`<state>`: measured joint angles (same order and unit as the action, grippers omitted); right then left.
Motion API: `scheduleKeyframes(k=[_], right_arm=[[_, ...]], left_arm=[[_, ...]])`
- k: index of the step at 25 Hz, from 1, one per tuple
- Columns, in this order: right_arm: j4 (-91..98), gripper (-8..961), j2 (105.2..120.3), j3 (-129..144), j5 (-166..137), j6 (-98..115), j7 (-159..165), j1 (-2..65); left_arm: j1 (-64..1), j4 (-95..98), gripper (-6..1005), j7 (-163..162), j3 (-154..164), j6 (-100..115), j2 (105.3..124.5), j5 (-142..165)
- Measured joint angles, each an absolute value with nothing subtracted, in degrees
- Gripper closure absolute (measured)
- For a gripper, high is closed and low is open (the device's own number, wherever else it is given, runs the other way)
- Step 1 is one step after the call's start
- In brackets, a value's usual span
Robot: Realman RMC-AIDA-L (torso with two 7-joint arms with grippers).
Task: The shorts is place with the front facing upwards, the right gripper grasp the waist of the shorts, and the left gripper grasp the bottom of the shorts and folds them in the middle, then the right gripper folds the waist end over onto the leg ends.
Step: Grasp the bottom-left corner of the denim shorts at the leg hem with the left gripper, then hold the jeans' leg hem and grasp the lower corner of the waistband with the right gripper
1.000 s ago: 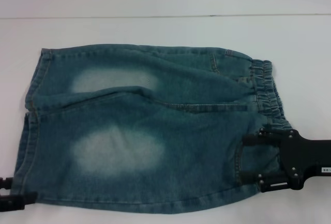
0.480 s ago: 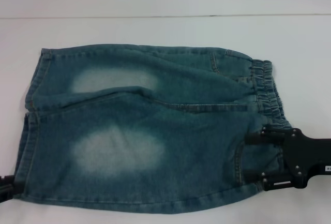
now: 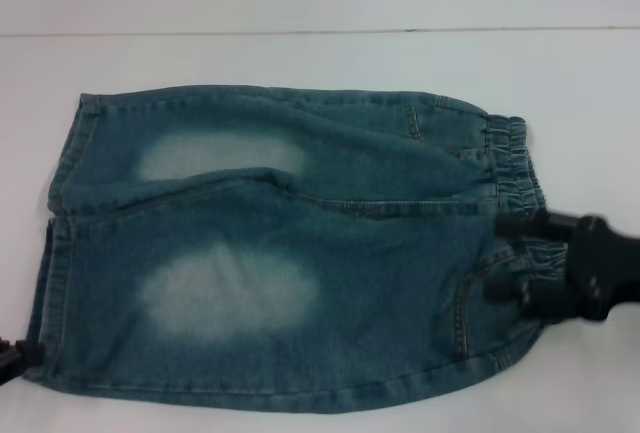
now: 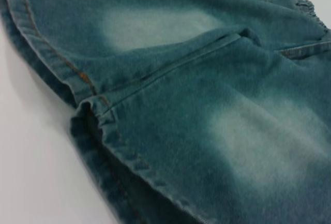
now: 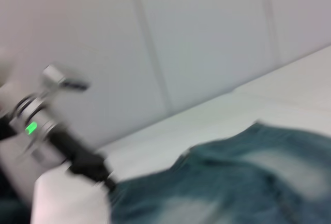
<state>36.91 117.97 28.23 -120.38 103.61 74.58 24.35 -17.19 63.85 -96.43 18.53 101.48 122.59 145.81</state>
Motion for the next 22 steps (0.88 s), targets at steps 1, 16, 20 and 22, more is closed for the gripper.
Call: scheduleKeyframes(k=[1, 16, 20, 22], right_arm=[[36.93, 11, 117.9, 26.84, -120.2, 102.8, 76.36, 24.53], [42.04, 13, 107.66, 32.68, -135.26, 101.15, 107.52, 32.36], [47.13, 13, 108.4, 34.85, -139.56, 106.45, 106.79, 34.17], [48.71, 13, 108.86, 37.18, -140.27, 107.33, 106.08, 34.48]], left_arm=[[-17.28, 63.78, 877, -96.46, 18.37, 101.5, 122.55, 145.7], [-19.6, 63.07, 992, -97.83, 15.46, 101.8, 122.16, 140.4], [-19.85, 62.71, 992, -97.9, 15.96, 102.31, 122.11, 138.48], [-20.27, 62.29, 993, -98.02, 16.29, 102.49, 122.15, 138.32]])
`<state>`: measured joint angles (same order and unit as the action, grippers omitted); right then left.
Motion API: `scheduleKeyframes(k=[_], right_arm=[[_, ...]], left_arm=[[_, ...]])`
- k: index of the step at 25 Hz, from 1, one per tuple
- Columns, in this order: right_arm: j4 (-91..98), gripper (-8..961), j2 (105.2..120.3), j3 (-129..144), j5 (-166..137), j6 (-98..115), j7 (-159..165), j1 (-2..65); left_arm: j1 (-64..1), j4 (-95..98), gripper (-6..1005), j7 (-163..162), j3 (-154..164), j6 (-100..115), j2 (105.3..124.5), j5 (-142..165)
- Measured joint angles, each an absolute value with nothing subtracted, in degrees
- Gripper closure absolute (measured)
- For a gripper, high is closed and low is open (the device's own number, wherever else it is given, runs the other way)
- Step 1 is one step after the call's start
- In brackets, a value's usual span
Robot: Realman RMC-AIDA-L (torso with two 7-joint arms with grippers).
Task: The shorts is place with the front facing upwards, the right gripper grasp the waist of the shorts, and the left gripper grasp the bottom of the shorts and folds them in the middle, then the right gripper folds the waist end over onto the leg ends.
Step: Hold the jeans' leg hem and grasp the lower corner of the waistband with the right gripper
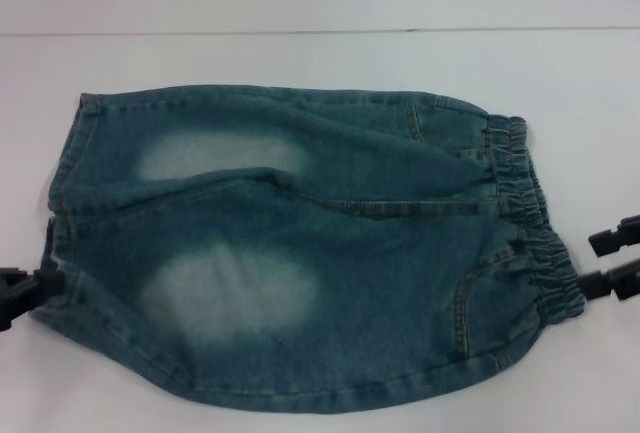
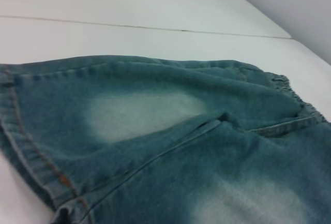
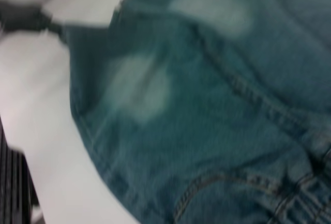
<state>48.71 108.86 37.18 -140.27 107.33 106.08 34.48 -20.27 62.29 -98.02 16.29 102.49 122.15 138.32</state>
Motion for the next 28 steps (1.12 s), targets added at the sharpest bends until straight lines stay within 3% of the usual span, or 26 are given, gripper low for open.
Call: scheduleKeyframes(k=[18, 28], right_arm=[[49.82, 12, 112.3, 45.28, -154.19, 104.11, 106.64, 38.46], [49.23, 25, 113.45, 46.77, -154.37, 101.85, 106.7, 39.11]], left_arm=[[-20.69, 60.61, 992, -97.85, 15.86, 103.02, 121.45, 135.38], [-20.24, 60.64, 993, -97.74, 15.6, 102.4, 121.6, 134.63]])
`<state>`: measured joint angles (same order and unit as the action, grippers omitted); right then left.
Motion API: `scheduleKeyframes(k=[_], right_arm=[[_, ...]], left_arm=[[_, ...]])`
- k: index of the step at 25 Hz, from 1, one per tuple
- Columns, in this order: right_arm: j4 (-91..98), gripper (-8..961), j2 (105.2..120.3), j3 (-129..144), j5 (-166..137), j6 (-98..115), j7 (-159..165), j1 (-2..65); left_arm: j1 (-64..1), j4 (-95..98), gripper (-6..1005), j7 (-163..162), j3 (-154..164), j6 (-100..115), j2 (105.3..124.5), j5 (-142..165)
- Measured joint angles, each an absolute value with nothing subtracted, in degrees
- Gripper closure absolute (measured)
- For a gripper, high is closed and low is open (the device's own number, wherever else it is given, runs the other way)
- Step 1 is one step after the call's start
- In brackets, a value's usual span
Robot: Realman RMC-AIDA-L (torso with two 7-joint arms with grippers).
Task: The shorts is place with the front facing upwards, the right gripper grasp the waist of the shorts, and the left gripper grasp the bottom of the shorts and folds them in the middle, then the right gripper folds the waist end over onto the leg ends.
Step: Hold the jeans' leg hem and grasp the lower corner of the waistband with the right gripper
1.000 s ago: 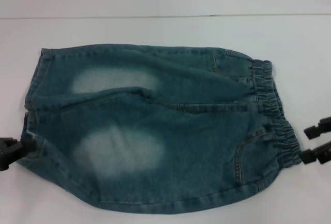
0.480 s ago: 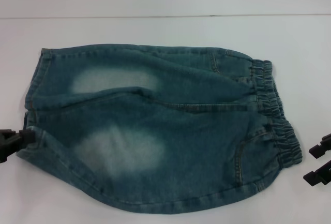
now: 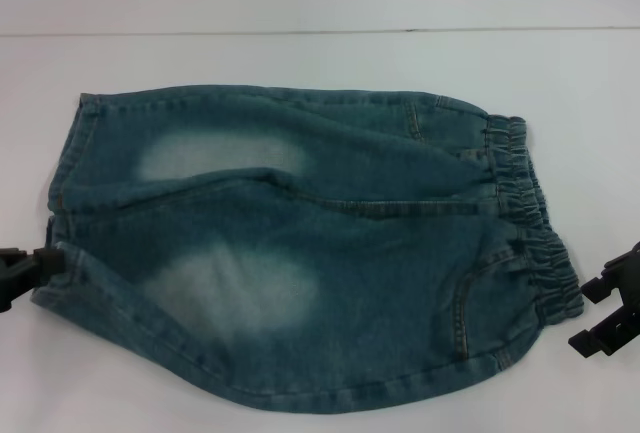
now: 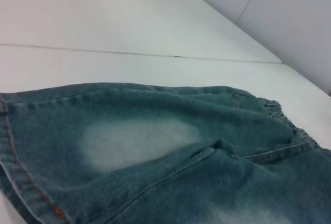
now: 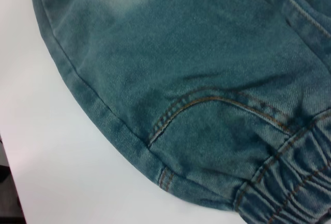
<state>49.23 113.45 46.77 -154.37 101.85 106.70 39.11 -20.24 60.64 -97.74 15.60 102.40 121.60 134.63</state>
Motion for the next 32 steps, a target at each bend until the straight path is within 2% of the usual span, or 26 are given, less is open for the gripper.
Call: scheduleKeyframes(k=[7, 21, 26, 32], right_arm=[[49.07, 35, 114.59, 47.36, -156.65, 99.87, 106.79, 39.2], [49.52, 55, 115.6, 47.7, -156.85, 100.19, 105.48, 40.17], [49.75, 267, 115.38, 47.23, -156.68, 100.24, 105.54, 40.17], [49.83, 401, 115.49, 47.4, -156.67, 100.27, 105.65, 40.22]], left_arm=[[-19.74, 59.3, 993, -97.42, 15.3, 101.68, 121.5, 133.72], [-19.77, 59.23, 993, -97.31, 15.29, 101.59, 121.55, 133.68], [-19.77, 59.24, 993, -97.2, 15.29, 101.62, 121.43, 133.62], [-19.72, 59.17, 993, -96.78, 15.29, 101.66, 121.61, 133.51]])
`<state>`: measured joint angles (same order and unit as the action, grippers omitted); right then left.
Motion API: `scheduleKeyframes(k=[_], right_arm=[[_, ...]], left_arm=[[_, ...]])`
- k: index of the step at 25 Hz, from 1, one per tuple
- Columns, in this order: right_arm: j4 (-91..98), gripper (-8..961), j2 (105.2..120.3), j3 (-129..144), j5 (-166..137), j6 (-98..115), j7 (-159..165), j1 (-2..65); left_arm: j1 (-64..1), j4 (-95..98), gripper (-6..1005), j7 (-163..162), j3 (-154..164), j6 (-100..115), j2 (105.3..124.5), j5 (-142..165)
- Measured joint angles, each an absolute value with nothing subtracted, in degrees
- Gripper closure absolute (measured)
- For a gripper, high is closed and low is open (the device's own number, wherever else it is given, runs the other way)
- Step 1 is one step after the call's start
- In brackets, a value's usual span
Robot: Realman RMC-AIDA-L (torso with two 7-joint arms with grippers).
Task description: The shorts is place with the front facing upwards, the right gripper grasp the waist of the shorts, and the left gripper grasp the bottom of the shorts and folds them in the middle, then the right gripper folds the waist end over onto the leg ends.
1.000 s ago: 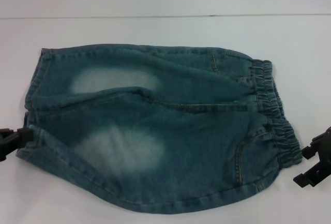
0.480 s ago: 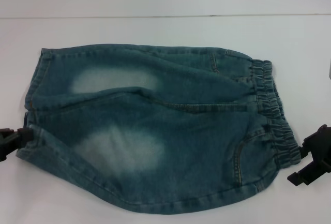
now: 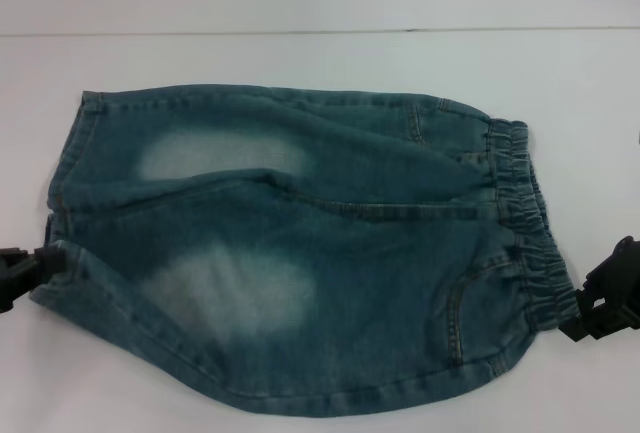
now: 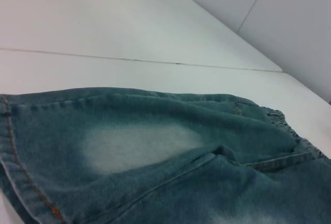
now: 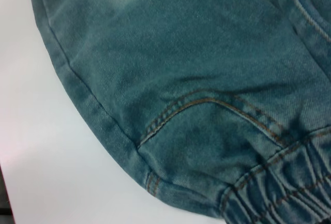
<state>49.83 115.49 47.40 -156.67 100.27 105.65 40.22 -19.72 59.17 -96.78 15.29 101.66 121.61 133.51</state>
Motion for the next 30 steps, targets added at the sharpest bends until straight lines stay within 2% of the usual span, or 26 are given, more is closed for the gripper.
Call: scheduleKeyframes(k=[5, 11, 16, 24, 30], right_arm=[[49.84, 513, 115.49, 47.41, -156.64, 100.14, 105.54, 40.25], [49.84, 763, 115.49, 47.39, -156.61, 99.94, 105.35, 40.26], [49.84, 923, 115.4, 46.92, -156.39, 100.2, 105.26, 39.87], [51.42, 920, 113.8, 38.36, -148.79, 107.85, 100.47, 36.54], [50.3, 910, 112.82, 28.83, -141.14, 106.12, 100.61, 34.42]], left_arm=[[-19.69, 59.15, 992, -96.77, 15.29, 101.74, 121.6, 133.12], [-19.84, 58.77, 992, -96.76, 15.37, 101.82, 121.41, 133.03], [-20.06, 58.07, 992, -96.8, 15.31, 101.85, 121.19, 132.63], [-20.34, 57.72, 992, -98.35, 15.28, 100.61, 121.03, 127.07], [-22.4, 56.96, 993, -98.9, 15.29, 96.85, 120.68, 125.77]])
